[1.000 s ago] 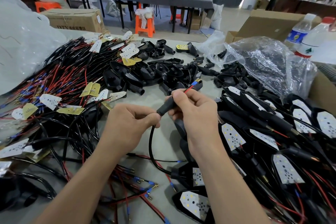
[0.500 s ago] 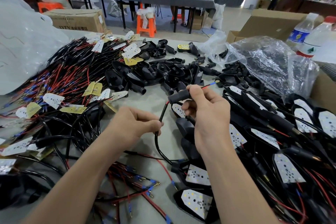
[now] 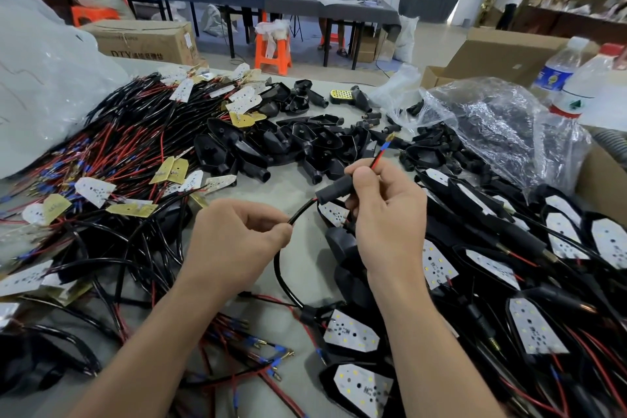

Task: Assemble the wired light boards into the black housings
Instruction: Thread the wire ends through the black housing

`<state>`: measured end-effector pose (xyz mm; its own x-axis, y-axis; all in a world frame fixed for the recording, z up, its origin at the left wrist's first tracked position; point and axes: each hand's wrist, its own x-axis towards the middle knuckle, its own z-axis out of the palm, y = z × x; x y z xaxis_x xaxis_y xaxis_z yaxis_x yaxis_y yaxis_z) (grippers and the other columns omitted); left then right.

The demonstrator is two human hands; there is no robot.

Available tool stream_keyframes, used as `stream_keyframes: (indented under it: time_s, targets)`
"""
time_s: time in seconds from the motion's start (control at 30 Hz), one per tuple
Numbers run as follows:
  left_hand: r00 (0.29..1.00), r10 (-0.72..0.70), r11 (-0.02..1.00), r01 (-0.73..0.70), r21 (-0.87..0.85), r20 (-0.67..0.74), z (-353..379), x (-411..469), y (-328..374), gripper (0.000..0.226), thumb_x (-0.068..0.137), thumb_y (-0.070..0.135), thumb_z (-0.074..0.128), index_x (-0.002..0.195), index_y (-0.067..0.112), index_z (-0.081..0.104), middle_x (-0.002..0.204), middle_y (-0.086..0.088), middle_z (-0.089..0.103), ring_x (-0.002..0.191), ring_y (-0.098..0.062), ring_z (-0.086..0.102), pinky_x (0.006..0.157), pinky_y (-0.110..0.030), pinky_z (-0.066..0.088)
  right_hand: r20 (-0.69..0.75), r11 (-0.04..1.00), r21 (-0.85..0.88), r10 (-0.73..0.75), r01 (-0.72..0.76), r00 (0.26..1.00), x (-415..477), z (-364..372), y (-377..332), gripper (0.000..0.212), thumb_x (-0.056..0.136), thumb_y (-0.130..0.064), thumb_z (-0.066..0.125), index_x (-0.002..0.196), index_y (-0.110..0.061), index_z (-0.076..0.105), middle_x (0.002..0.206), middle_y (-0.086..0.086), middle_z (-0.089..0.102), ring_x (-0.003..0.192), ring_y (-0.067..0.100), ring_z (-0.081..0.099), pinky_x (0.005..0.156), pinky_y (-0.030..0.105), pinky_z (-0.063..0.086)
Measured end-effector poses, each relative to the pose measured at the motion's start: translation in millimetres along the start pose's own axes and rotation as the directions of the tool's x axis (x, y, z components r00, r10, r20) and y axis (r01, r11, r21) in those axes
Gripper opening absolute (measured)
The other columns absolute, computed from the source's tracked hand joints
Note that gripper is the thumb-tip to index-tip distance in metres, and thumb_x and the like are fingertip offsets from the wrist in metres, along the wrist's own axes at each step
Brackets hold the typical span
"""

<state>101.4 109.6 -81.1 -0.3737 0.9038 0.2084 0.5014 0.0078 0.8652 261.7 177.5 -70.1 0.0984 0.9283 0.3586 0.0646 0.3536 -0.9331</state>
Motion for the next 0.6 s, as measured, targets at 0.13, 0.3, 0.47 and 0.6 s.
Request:
stream_keyframes:
  time_s: [0.13, 0.3, 0.47, 0.6]
  targets:
    - [0.996, 0.057, 0.998, -0.056, -0.012, 0.067, -0.1, 0.7, 0.2, 0.033, 0.073, 0.042, 0.079, 0.102, 0.056, 0.074, 0.092, 0.031, 0.074, 0.089, -0.001, 0.068, 0.077, -0.016, 0.051, 0.086, 0.991, 0.112, 0.066, -0.075, 0.994, -3.0, 4.6, -2.5, 0.02, 0.091, -0.028, 0.057, 0.081, -0.024, 0.074, 0.062, -0.001, 0.061, 0.058, 0.014, 0.054, 0.056, 0.032, 0.043]
    - [0.988, 0.095, 0.981, -0.072, -0.181, 0.118, 12.6, -1.3, 3.3, 0.016, 0.076, 0.056, 0.071, 0.085, 0.046, 0.079, 0.067, -0.005, 0.069, 0.056, -0.016, 0.052, 0.058, -0.026, 0.041, 0.193, 0.988, 0.122, 0.074, -0.099, 0.978, -11.8, 11.0, -8.8, 0.017, 0.087, -0.028, 0.066, 0.079, -0.025, 0.08, 0.07, 0.014, 0.068, 0.062, 0.013, 0.052, 0.061, 0.031, 0.044]
    - [0.98, 0.078, 0.972, -0.033, -0.232, 0.185, 14.0, -2.4, 7.0, 0.006, 0.086, 0.042, 0.077, 0.083, 0.039, 0.082, 0.065, 0.001, 0.059, 0.067, -0.008, 0.05, 0.062, -0.023, 0.039, 0.118, 0.945, 0.267, 0.164, -0.19, 0.979, -6.8, 5.4, -15.8, 0.026, 0.097, -0.007, 0.063, 0.078, -0.015, 0.079, 0.071, 0.001, 0.074, 0.057, 0.004, 0.058, 0.057, 0.02, 0.048]
    - [0.944, 0.063, 0.906, 0.082, -0.416, 0.325, 13.4, -4.9, 18.3, 0.014, 0.089, 0.028, 0.075, 0.079, 0.022, 0.084, 0.086, 0.005, 0.08, 0.084, 0.0, 0.071, 0.075, -0.003, 0.045, 0.053, 0.95, 0.27, 0.149, -0.158, 0.987, -10.1, 6.1, -17.1, 0.027, 0.098, -0.011, 0.062, 0.079, -0.017, 0.08, 0.071, 0.005, 0.074, 0.058, 0.012, 0.058, 0.06, 0.036, 0.052]
